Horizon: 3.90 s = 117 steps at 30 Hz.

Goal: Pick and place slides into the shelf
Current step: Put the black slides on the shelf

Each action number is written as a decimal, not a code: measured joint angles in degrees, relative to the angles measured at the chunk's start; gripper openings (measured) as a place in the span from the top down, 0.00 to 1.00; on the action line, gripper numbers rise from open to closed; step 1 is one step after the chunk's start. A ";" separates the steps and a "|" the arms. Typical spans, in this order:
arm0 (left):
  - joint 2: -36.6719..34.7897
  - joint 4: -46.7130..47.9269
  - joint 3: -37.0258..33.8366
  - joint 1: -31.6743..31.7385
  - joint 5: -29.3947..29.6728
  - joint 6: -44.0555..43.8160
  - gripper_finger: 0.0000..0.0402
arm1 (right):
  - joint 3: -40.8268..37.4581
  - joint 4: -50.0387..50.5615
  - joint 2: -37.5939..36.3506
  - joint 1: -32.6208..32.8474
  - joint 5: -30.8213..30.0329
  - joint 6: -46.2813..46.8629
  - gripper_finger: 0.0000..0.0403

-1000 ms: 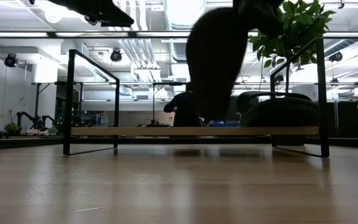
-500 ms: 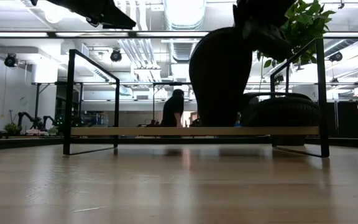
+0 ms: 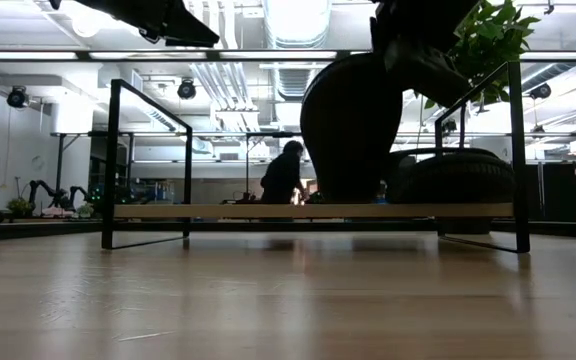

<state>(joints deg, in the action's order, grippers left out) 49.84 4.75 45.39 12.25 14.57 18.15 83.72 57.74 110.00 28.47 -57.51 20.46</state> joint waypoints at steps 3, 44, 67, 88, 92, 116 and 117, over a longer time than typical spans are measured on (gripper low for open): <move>0.00 0.00 0.00 0.00 -0.02 0.01 0.33 | -0.01 -0.30 0.00 0.00 0.33 0.36 0.91; 0.00 0.17 -0.02 -0.04 -0.71 0.02 0.33 | 6.12 3.15 0.97 0.20 -2.00 -0.90 0.91; 0.00 0.20 -0.04 -0.04 -0.87 0.01 0.33 | 6.12 1.31 1.49 0.02 3.99 -0.30 0.78; 0.00 0.63 -0.04 -0.02 -0.94 -1.34 0.33 | 8.95 0.68 1.38 -0.42 16.80 5.49 0.73; 0.00 0.63 -0.04 -0.02 -0.98 -1.35 0.33 | 9.65 0.50 1.38 -0.36 17.70 5.68 0.65; 0.00 0.92 -0.04 -0.04 -0.98 -1.40 0.33 | 9.64 -0.99 1.40 -3.28 34.74 9.84 0.46; 0.00 0.92 -0.04 -0.04 -1.04 -1.40 0.33 | 9.64 -0.76 1.40 -3.35 35.40 9.67 0.46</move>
<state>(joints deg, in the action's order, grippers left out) 49.84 5.67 45.34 12.21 13.53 16.75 93.36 56.97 111.39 25.12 -22.11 30.13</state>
